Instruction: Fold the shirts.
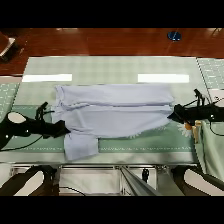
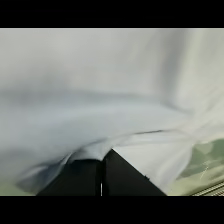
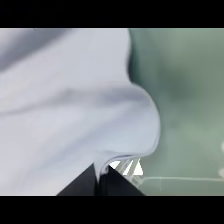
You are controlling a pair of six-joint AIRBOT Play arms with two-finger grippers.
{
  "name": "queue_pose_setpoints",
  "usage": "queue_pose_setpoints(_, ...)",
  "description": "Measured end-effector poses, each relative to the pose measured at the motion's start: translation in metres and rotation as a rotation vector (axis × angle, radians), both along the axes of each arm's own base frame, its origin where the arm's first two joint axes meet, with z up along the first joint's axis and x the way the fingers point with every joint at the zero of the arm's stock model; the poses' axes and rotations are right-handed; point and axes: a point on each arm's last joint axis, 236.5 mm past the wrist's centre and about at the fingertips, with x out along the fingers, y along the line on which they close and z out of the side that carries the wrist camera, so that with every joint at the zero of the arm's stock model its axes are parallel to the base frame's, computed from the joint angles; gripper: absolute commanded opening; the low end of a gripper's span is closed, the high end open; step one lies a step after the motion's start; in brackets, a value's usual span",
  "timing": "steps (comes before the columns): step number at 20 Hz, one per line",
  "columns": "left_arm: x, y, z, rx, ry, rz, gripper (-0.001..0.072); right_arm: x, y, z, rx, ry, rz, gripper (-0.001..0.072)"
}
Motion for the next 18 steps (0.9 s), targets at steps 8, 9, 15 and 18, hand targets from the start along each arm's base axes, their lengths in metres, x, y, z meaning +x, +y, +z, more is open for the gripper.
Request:
queue_pose_setpoints(8,0.130,0.019,0.060,-0.003,-0.250,0.146,0.0023,0.081,-0.003,0.047,0.026,-0.144,0.044,0.0023)
queue_pose_setpoints(9,0.145,0.020,0.062,-0.005,-0.260,0.154,0.0022,0.089,-0.003,0.047,0.032,-0.148,0.047,0.0023)
queue_pose_setpoints(15,0.219,0.021,0.062,-0.039,-0.276,0.171,0.0022,0.137,-0.006,0.034,0.068,-0.140,0.021,0.0023)
queue_pose_setpoints(18,0.237,0.015,0.050,-0.053,-0.251,0.155,0.0026,0.154,-0.002,0.024,0.119,-0.137,-0.010,0.0029)
